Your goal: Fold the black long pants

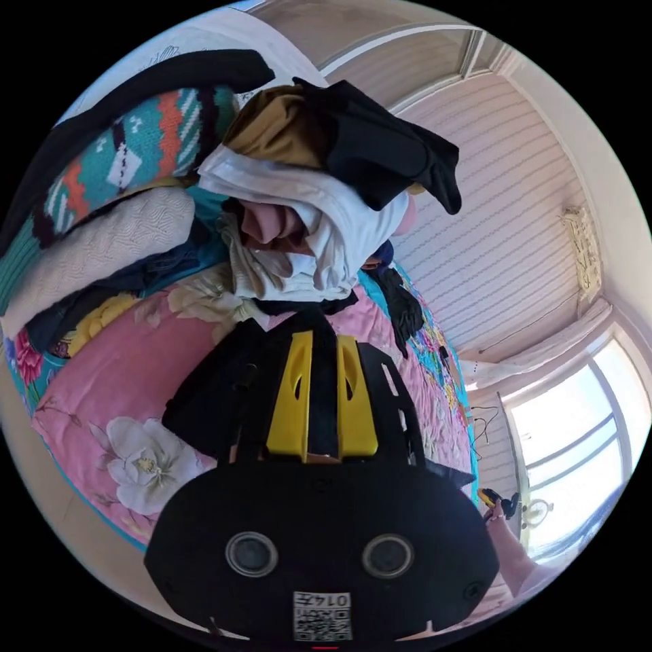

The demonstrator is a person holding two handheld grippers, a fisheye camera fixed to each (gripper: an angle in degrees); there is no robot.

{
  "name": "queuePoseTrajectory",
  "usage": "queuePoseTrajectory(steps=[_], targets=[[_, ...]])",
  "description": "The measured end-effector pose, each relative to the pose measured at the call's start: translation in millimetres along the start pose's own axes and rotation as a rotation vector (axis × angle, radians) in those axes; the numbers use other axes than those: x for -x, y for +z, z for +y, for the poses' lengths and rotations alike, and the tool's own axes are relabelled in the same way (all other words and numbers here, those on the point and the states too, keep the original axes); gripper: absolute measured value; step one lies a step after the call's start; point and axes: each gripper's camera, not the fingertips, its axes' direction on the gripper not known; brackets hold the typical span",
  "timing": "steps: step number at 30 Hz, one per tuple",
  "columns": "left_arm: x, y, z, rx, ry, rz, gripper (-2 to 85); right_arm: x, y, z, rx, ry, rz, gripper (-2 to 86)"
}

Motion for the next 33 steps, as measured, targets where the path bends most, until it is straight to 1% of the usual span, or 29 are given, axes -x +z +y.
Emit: queuePoseTrajectory(steps=[3, 5, 9, 11, 13, 17, 20, 22, 24, 26, 27, 28, 29, 31, 32, 33], targets=[[6.0, -10.9, 19.2, 0.051, 0.084, -0.067, 6.5, -29.6, 15.3, 24.3, 0.028, 0.002, -0.147, 4.7], [16.3, -16.4, 35.6, 0.076, 0.09, -0.111, 6.6, -52.0, 24.9, 52.1, 0.055, -0.012, -0.247, 5.2], [41.5, -10.5, 70.4, 0.168, 0.016, -0.166, 8.5, -72.3, 45.6, 88.8, 0.096, 0.008, -0.255, 6.7], [44.5, -3.7, 80.4, 0.199, 0.004, -0.171, 9.6, -82.5, 55.2, 101.3, 0.051, 0.078, -0.3, 8.2], [46.1, 4.0, 86.4, 0.197, -0.024, -0.141, 10.4, -87.1, 59.2, 103.8, -0.005, 0.129, -0.349, 8.8], [47.8, 24.7, 82.2, 0.138, -0.148, 0.003, 10.3, -79.0, 78.2, 92.8, -0.07, 0.177, -0.416, 12.1], [43.2, 39.2, 74.6, 0.092, -0.197, 0.071, 10.1, -59.8, 95.0, 79.4, -0.091, 0.156, -0.466, 13.5], [36.7, 46.3, 70.5, 0.066, -0.194, 0.103, 10.4, -46.3, 108.5, 71.0, -0.081, 0.147, -0.478, 13.8], [26.5, 59.6, 65.3, 0.068, -0.162, 0.093, 10.3, -34.5, 120.8, 63.8, -0.059, 0.136, -0.418, 13.0], [21.4, 72.4, 62.6, 0.098, -0.147, 0.057, 9.3, -29.2, 128.9, 60.5, -0.036, 0.128, -0.319, 8.6], [20.3, 78.6, 62.3, 0.114, -0.157, 0.015, 7.3, -30.4, 129.5, 61.1, -0.036, 0.134, -0.307, 7.1], [20.7, 80.3, 62.8, 0.117, -0.169, -0.012, 5.7, -35.3, 129.8, 63.6, -0.038, 0.147, -0.317, 4.6], [22.7, 83.5, 64.5, 0.117, -0.183, -0.003, 3.2, -43.3, 129.4, 67.3, -0.047, 0.166, -0.368, 2.5], [24.1, 84.5, 67.1, 0.12, -0.229, 0.008, 0.6, -57.2, 128.3, 73.5, -0.05, 0.201, -0.451, 1.0], [16.7, 82.2, 68.3, 0.106, -0.212, -0.016, -0.2, -65.1, 124.9, 77.8, -0.057, 0.215, -0.501, 0.5], [4.6, 79.5, 68.1, 0.101, -0.145, -0.055, -0.5, -68.3, 122.2, 79.8, -0.059, 0.219, -0.522, 0.2]])
